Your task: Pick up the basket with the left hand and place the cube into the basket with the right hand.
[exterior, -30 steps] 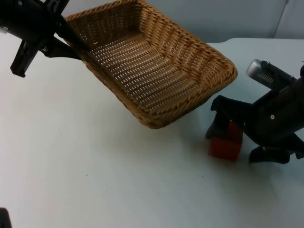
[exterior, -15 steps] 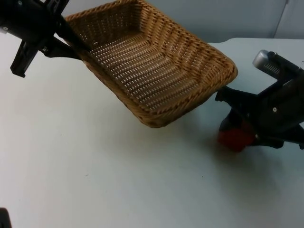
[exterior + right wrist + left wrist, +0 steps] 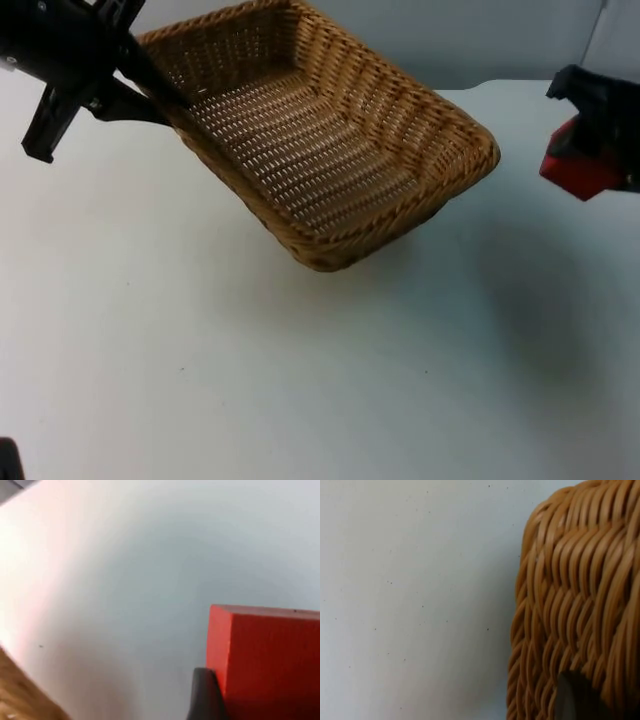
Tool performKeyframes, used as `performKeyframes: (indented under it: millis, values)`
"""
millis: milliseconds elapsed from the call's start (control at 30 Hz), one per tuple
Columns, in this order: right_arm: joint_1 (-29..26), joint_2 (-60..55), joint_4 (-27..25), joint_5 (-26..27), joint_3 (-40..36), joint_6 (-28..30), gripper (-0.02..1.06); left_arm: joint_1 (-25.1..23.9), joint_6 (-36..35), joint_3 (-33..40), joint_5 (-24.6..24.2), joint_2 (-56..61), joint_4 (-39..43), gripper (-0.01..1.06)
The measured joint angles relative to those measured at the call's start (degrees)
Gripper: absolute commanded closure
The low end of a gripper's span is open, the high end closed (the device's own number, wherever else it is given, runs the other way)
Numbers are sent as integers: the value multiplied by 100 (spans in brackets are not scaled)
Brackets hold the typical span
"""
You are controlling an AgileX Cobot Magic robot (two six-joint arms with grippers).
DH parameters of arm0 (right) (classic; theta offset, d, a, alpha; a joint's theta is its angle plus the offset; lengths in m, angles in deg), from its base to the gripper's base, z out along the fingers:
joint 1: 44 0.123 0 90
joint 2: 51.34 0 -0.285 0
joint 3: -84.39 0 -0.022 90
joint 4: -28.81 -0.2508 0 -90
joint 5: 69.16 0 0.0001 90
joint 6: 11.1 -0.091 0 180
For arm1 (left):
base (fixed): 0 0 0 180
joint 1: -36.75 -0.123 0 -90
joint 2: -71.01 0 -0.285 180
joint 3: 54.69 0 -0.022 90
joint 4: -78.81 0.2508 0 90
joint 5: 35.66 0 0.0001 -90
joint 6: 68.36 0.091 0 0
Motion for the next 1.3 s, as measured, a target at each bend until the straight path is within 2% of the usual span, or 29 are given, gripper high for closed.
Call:
performKeyframes:
  millis: [67, 100, 167, 200, 233, 267, 367, 400, 533, 733, 1000, 1067, 1133, 1167, 1233, 1300]
  values:
    - [0, 188, 401, -93, 45, 0, 104, 0, 0, 0, 0, 0, 0, 105]
    - [0, 188, 401, -93, 45, 0, 104, 0, 0, 0, 0, 0, 0, 105]
    - [0, 310, 992, -416, 275, 0, 104, 0, 0, 0, 0, 0, 0, 105]
    - [85, 358, 1530, -772, 502, 0, 104, 0, 0, 0, 0, 0, 0, 105]
    - [175, 371, 1796, -1006, 693, 0, 104, 0, 0, 0, 0, 0, 0, 105]
    - [175, 371, 1796, -1006, 693, 0, 104, 0, 0, 0, 0, 0, 0, 105]
    - [551, 371, 2480, -1333, 1207, 0, 104, 0, 0, 0, 0, 0, 0, 105]
    - [551, 371, 2480, -1333, 1207, 0, 104, 0, 0, 0, 0, 0, 0, 105]
    - [1201, 322, 2838, -1366, 2009, 0, 104, 0, 0, 0, 0, 0, 0, 105]
    - [1657, -84, 2895, -1433, 2660, 0, 104, 0, 0, 0, 0, 0, 0, 105]
    - [2063, -1025, 2907, -2163, 3054, -34, 103, 0, 0, 0, 0, 0, 0, 105]
    - [2076, -1176, 2907, -2284, 3063, -75, 93, 0, 0, 0, 0, 0, 0, 105]
    - [2085, -1213, 2907, -2339, 3063, -86, 73, 0, 0, 0, 0, 0, 0, 105]
    - [2085, -1285, 2918, -2365, 3063, -99, 73, 0, 0, 0, 0, 0, 0, 105]
    - [2085, -1312, 2918, -2369, 3063, -197, 52, 0, 0, 0, 0, 0, 0, 105]
    - [2085, -1312, 2928, -2369, 3063, -260, 47, 0, 0, 0, 0, 0, 0, 105]
